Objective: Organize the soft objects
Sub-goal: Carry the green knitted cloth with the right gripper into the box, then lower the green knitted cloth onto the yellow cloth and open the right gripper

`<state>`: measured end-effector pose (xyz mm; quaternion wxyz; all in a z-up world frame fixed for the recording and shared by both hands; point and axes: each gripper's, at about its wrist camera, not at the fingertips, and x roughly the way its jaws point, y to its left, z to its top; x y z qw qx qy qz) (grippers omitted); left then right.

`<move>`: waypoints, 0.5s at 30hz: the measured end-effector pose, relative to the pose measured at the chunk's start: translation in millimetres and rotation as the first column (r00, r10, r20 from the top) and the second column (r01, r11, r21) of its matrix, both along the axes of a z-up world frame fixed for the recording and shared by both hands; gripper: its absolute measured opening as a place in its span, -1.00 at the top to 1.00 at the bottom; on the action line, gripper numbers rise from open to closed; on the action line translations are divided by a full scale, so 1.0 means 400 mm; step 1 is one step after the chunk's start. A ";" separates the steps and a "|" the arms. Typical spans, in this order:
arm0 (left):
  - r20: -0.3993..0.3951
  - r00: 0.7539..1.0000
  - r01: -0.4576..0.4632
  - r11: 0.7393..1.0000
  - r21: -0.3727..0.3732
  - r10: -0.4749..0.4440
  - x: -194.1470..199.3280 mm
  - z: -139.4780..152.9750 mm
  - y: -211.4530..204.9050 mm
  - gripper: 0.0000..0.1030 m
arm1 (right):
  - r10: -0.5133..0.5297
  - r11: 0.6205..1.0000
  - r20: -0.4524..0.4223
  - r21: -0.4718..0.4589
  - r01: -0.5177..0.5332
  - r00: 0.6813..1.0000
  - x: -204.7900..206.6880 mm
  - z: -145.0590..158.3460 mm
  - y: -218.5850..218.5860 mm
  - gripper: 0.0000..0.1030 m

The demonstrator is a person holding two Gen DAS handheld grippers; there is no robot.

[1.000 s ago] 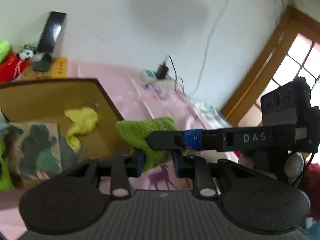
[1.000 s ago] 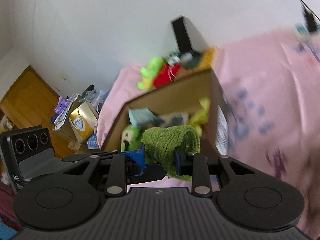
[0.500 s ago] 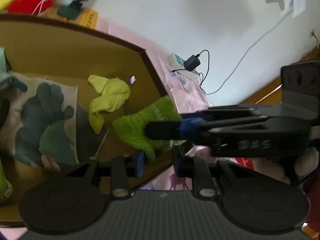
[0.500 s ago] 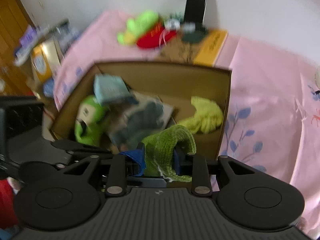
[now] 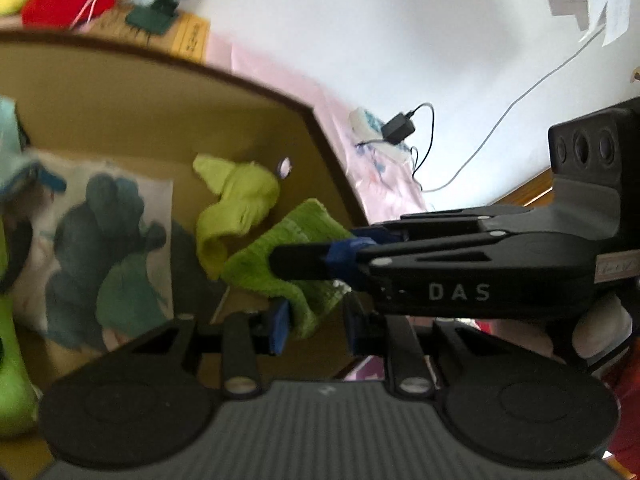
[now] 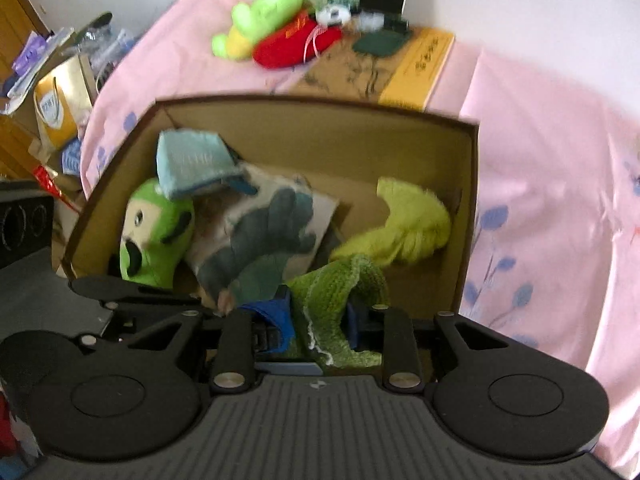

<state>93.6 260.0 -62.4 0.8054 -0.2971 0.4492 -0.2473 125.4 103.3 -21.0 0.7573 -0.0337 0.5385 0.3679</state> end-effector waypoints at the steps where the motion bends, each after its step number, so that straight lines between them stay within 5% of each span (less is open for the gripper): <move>1: 0.011 1.000 -0.003 1.000 0.007 0.003 0.005 0.007 0.001 0.64 | 0.001 1.000 0.013 0.000 -0.001 1.000 0.005 0.006 0.003 0.84; 15: -0.067 0.988 -0.133 0.988 0.074 0.138 0.074 -0.004 0.026 0.61 | 0.000 1.000 0.146 -0.019 0.003 0.989 0.098 -0.015 0.064 0.95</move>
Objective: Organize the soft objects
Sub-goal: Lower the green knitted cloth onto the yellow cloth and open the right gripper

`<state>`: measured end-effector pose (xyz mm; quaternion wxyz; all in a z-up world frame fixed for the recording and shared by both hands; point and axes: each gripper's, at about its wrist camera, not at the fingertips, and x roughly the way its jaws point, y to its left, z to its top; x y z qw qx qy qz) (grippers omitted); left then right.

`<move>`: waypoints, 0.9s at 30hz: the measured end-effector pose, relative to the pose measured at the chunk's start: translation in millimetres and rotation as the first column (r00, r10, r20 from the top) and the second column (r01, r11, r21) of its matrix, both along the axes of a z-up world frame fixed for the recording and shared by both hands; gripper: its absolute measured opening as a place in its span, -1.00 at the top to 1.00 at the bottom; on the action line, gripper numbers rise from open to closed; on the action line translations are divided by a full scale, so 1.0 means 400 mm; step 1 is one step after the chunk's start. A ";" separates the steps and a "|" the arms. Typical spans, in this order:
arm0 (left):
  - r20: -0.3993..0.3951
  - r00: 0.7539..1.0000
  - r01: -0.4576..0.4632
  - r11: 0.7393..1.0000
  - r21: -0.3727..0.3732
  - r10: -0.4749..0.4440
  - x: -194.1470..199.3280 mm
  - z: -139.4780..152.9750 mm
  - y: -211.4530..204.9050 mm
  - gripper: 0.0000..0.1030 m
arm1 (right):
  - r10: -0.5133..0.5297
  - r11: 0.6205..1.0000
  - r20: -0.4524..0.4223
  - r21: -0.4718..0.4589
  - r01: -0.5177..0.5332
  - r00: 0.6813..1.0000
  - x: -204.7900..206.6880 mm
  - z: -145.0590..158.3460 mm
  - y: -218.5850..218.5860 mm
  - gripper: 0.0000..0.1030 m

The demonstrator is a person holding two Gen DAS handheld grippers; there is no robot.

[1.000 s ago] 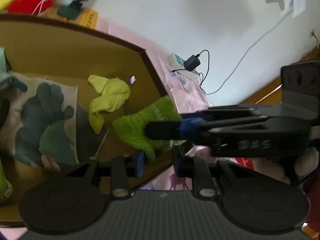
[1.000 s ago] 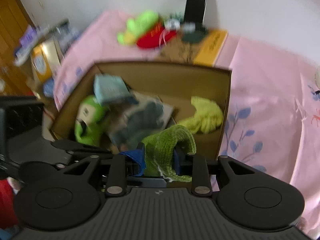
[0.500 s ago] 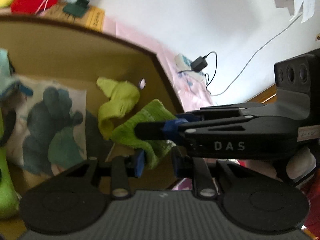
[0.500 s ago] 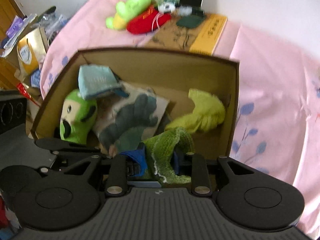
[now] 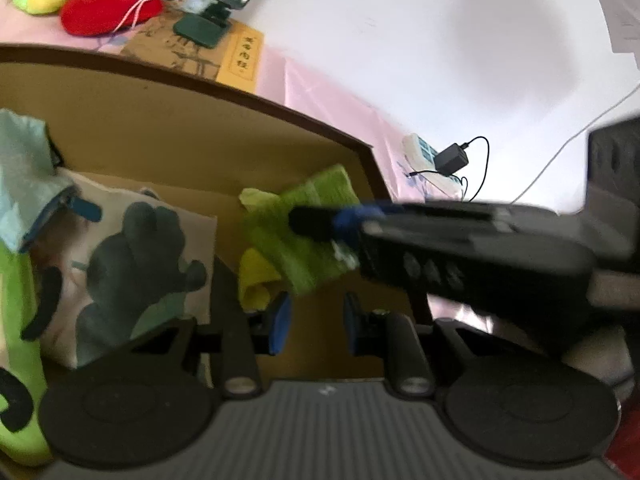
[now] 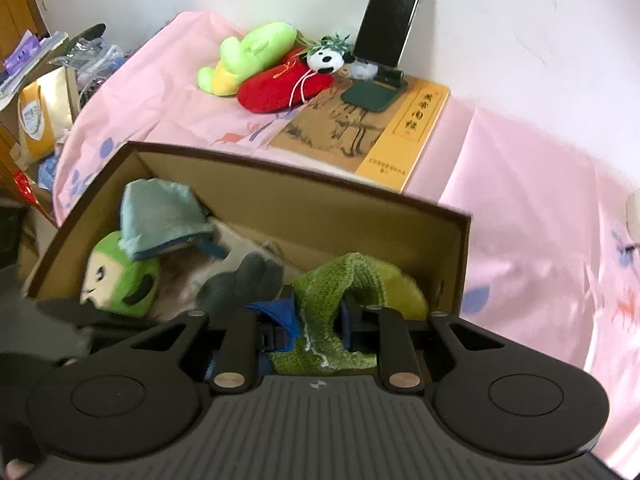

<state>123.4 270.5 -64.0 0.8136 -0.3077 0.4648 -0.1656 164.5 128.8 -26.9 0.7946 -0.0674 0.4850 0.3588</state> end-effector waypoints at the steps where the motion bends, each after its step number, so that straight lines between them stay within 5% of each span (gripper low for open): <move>1: -0.005 1.000 -0.002 1.000 -0.003 0.002 0.000 -0.004 0.003 0.61 | -0.005 1.000 0.006 -0.007 0.005 1.000 0.012 -0.008 0.007 0.95; 6: -0.021 1.000 -0.017 1.000 -0.015 0.017 -0.022 -0.016 0.021 0.58 | -0.001 1.000 -0.062 0.011 0.001 0.998 0.075 -0.061 0.040 0.95; 12: -0.002 1.000 -0.013 0.999 0.040 0.013 -0.053 -0.010 0.018 0.55 | -0.024 0.993 -0.020 -0.118 0.022 1.000 0.090 -0.119 0.080 0.96; 27: 0.039 0.999 0.011 0.987 0.158 -0.017 -0.077 0.011 0.002 0.37 | -0.118 0.992 -0.057 0.031 0.120 0.991 0.070 -0.034 -0.047 0.86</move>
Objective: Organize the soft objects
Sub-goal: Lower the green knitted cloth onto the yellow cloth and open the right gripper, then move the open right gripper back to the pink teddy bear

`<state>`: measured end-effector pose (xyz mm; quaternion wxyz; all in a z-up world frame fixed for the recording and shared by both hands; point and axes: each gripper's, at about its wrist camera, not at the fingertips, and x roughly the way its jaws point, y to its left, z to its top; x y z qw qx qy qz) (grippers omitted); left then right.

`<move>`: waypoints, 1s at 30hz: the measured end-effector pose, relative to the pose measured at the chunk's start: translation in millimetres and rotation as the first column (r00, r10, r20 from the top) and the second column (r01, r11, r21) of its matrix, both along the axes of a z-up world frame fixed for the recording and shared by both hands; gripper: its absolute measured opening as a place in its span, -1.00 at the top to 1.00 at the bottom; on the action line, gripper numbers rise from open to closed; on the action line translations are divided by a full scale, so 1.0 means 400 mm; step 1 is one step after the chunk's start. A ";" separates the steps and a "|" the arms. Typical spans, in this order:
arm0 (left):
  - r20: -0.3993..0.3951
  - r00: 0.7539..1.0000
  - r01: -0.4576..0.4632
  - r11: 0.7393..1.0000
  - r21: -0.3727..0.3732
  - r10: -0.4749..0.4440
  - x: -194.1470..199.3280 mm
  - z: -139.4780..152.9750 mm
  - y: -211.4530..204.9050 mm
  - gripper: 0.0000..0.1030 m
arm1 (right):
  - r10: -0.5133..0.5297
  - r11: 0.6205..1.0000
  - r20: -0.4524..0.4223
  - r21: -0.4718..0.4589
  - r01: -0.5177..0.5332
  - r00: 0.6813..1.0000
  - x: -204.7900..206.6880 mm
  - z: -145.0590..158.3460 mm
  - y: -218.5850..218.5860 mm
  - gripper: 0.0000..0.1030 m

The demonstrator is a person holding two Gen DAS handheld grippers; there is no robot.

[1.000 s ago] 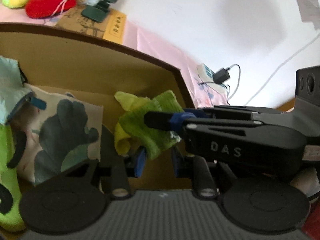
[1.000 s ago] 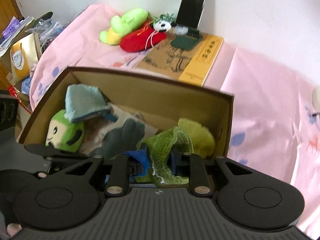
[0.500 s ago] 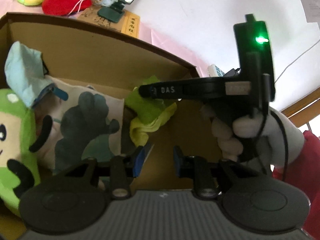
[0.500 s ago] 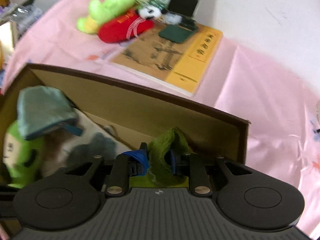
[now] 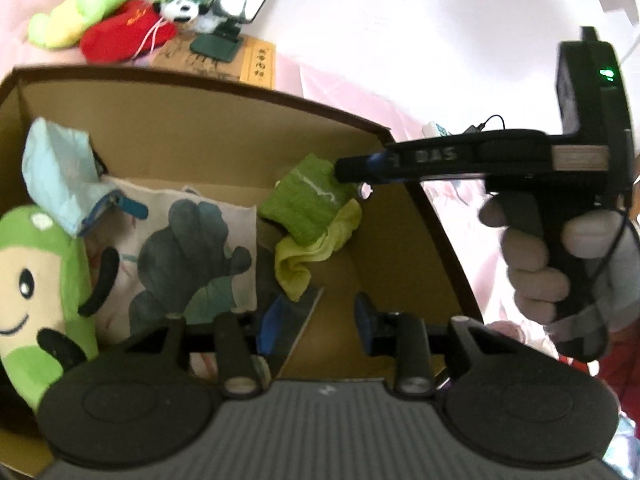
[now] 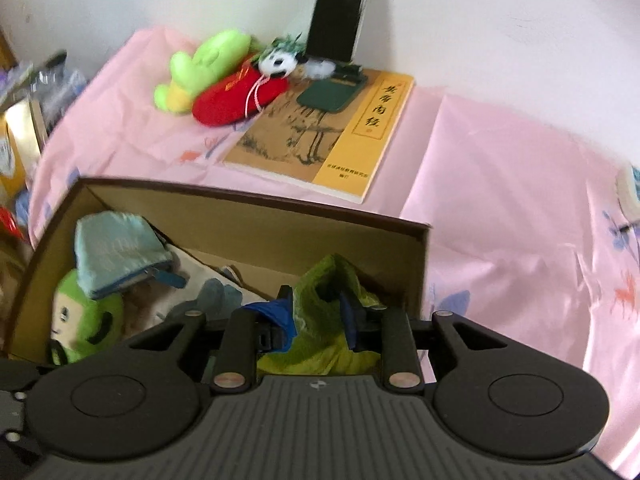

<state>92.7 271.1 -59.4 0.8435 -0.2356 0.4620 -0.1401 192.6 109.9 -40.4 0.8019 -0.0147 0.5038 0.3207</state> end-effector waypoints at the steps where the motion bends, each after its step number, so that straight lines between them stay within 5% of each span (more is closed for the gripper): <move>1: 0.008 1.000 0.004 1.000 0.015 -0.004 -0.002 0.004 -0.006 0.37 | -0.020 1.000 0.000 0.017 0.020 1.000 -0.007 0.006 -0.016 0.86; 15: 0.068 0.998 -0.016 0.968 0.251 -0.001 -0.024 0.075 -0.078 0.37 | -0.236 0.949 -0.029 0.209 0.237 0.971 -0.154 0.064 -0.212 0.85; 20: 0.069 0.997 -0.058 0.944 0.325 0.037 -0.055 0.100 -0.121 0.36 | -0.236 0.940 -0.042 0.244 0.239 0.971 -0.202 0.065 -0.255 0.85; 24: 0.071 0.994 -0.102 0.920 0.378 0.080 -0.084 0.123 -0.164 0.10 | -0.212 0.937 -0.035 0.276 0.213 0.977 -0.246 0.069 -0.287 0.82; 30: 0.079 0.987 -0.161 0.887 0.434 0.140 -0.136 0.152 -0.243 0.04 | -0.196 0.925 -0.045 0.325 0.200 0.980 -0.301 0.063 -0.348 0.80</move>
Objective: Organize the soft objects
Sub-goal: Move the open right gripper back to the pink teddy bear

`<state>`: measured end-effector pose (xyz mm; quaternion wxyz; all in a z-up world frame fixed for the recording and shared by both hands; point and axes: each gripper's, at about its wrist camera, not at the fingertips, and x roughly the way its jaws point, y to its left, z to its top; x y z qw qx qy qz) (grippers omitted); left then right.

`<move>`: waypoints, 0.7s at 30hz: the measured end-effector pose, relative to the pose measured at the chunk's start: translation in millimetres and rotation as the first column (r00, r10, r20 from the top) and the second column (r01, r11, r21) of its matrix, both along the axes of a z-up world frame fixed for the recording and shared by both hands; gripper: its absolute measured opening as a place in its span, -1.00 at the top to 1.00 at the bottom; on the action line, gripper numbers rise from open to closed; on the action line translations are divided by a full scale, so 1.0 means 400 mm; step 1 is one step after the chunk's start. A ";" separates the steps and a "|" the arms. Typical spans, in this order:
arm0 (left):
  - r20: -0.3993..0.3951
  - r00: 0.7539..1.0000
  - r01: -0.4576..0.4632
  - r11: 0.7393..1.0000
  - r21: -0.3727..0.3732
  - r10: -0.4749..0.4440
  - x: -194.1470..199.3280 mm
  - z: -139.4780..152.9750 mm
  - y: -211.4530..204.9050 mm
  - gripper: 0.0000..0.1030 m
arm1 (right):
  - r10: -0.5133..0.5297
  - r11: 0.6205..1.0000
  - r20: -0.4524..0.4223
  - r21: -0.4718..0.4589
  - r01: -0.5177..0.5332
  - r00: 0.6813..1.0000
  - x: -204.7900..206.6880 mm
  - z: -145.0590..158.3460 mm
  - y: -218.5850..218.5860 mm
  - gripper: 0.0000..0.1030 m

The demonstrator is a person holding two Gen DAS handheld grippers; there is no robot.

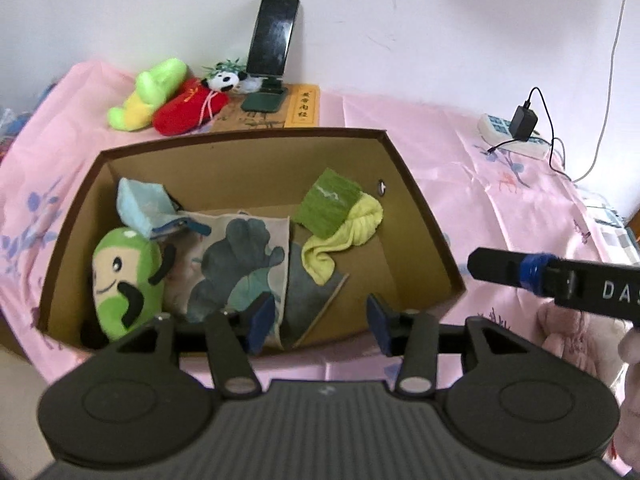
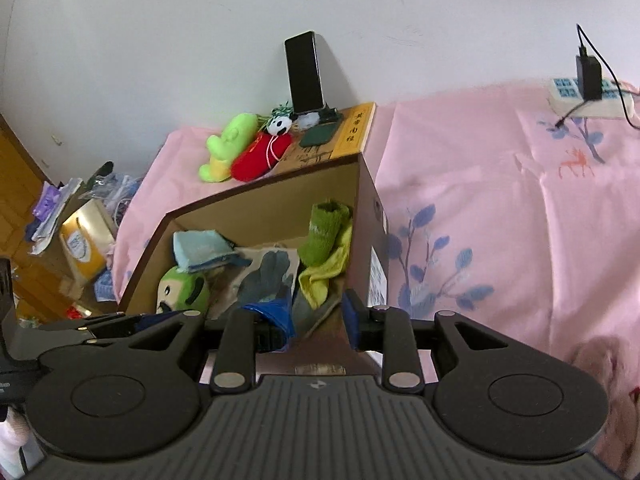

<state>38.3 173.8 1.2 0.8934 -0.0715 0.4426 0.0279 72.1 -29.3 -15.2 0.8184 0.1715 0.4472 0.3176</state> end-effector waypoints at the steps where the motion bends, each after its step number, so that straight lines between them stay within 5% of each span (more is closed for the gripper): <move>1: 0.000 1.000 -0.006 1.000 0.010 0.006 -0.007 0.002 -0.012 0.03 | -0.004 1.000 0.000 0.007 0.004 1.000 -0.009 -0.004 -0.012 0.80; 11: -0.042 0.998 -0.049 0.995 0.085 0.053 -0.069 -0.015 -0.148 -0.08 | -0.024 0.997 -0.024 0.067 0.025 0.999 -0.091 -0.068 -0.128 0.79; 21: -0.124 0.990 0.078 0.995 0.060 -0.070 -0.084 -0.092 -0.294 -0.12 | -0.056 0.998 -0.023 0.017 0.056 0.998 -0.180 -0.142 -0.265 0.79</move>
